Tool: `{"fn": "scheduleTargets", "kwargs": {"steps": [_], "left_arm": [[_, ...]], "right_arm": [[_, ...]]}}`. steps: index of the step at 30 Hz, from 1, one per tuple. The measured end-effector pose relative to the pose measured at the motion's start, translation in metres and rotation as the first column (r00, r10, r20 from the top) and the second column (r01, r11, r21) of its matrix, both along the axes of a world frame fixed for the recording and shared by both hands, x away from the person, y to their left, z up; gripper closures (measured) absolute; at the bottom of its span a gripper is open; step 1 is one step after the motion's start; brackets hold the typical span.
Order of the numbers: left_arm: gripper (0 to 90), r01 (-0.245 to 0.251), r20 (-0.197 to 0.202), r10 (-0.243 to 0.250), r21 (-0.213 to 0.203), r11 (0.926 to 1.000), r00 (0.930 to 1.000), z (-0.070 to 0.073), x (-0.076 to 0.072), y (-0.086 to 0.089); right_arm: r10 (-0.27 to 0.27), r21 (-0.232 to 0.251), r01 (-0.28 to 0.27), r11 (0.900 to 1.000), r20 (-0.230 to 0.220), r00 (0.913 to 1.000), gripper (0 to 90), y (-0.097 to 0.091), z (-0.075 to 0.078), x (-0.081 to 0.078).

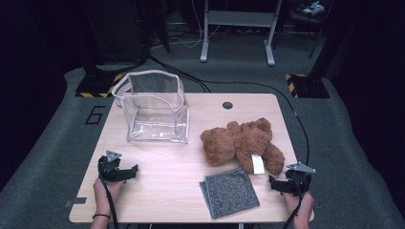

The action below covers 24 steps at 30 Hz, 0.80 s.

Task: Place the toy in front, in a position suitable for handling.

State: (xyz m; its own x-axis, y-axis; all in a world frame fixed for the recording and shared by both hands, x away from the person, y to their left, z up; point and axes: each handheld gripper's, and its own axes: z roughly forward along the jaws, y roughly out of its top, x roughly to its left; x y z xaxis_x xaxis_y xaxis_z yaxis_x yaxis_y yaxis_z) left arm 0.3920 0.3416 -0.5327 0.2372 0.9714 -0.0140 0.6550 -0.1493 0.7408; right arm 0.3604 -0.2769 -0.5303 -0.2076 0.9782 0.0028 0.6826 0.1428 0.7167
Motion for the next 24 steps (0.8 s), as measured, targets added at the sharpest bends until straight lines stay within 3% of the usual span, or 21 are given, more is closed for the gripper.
{"fn": "scheduleTargets", "kwargs": {"steps": [20, 24], "left_arm": [[5.7, 0.000, -0.002, 0.000, 0.005, 1.0000, 1.0000, 0.0004, -0.0003, -0.0003], [5.1, 0.007, -0.009, -0.007, -0.020, 0.9998, 0.9999, 0.0043, 0.0017, 0.0008]], "right_arm": [[0.003, 0.004, -0.003, 1.0000, 0.000, 1.0000, 0.1, -0.0001, 0.0000, 0.0000], [0.004, 0.005, -0.004, 1.0000, 0.001, 1.0000, 0.2, -0.0001, 0.0000, 0.0000]]}}
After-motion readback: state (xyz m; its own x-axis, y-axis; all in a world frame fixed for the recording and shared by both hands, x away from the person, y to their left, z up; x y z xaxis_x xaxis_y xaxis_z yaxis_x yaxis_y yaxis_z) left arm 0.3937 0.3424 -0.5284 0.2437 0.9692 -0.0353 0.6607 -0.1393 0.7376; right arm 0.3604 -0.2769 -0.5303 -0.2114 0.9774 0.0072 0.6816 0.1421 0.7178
